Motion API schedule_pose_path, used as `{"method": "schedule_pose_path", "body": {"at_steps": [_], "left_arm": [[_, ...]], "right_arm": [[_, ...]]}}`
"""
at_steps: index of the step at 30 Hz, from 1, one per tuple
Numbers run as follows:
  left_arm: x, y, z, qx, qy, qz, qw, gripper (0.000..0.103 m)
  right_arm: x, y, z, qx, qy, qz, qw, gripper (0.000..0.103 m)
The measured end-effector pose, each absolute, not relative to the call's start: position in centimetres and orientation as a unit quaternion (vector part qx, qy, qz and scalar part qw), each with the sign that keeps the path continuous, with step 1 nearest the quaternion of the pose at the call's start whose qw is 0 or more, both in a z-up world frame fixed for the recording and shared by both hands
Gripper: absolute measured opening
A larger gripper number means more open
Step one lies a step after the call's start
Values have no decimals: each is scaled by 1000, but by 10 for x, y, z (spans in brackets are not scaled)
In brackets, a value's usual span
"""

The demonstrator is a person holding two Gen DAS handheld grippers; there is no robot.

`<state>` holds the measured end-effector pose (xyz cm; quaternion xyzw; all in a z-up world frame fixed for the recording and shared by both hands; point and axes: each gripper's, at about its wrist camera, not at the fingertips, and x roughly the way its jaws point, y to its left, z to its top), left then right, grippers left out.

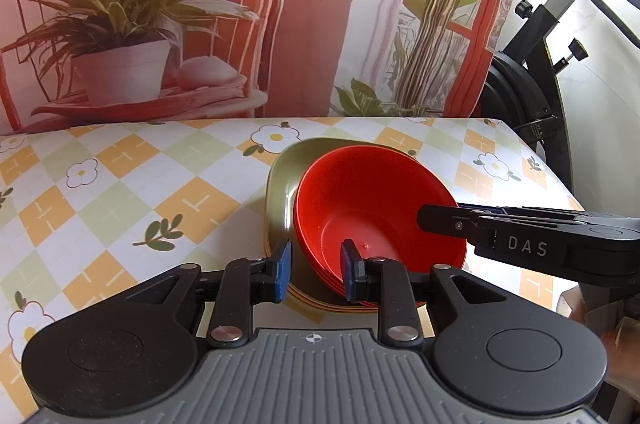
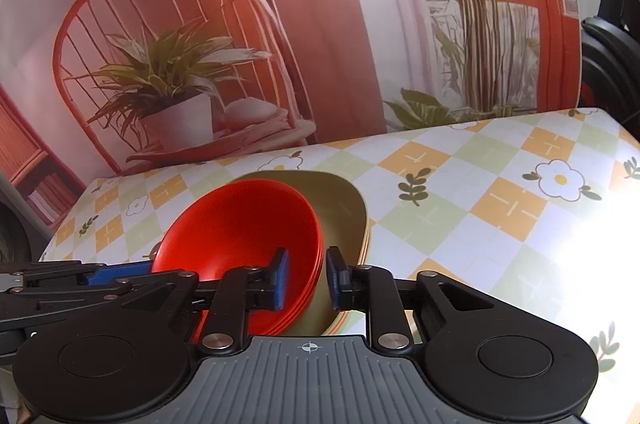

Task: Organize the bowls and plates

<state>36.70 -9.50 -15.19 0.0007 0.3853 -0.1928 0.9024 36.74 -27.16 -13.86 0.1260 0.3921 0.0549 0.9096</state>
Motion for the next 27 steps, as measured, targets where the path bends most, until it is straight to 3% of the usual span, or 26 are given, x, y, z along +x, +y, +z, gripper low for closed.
{"method": "schedule_pose_path", "body": {"at_steps": [2, 6, 13, 27], "left_arm": [[364, -94, -148, 1, 381, -189, 905, 38], [354, -93, -137, 9, 367, -184, 912, 45], [331, -83, -111, 6, 332, -165, 929, 61], [271, -60, -55, 2, 269, -131, 954, 75]], "right_arm": [[366, -271, -134, 122, 389, 54, 911, 22], [360, -270, -124, 111, 383, 52, 916, 23], [342, -265, -99, 89, 362, 51, 927, 32], [283, -264, -34, 75, 300, 37, 950, 78]]}}
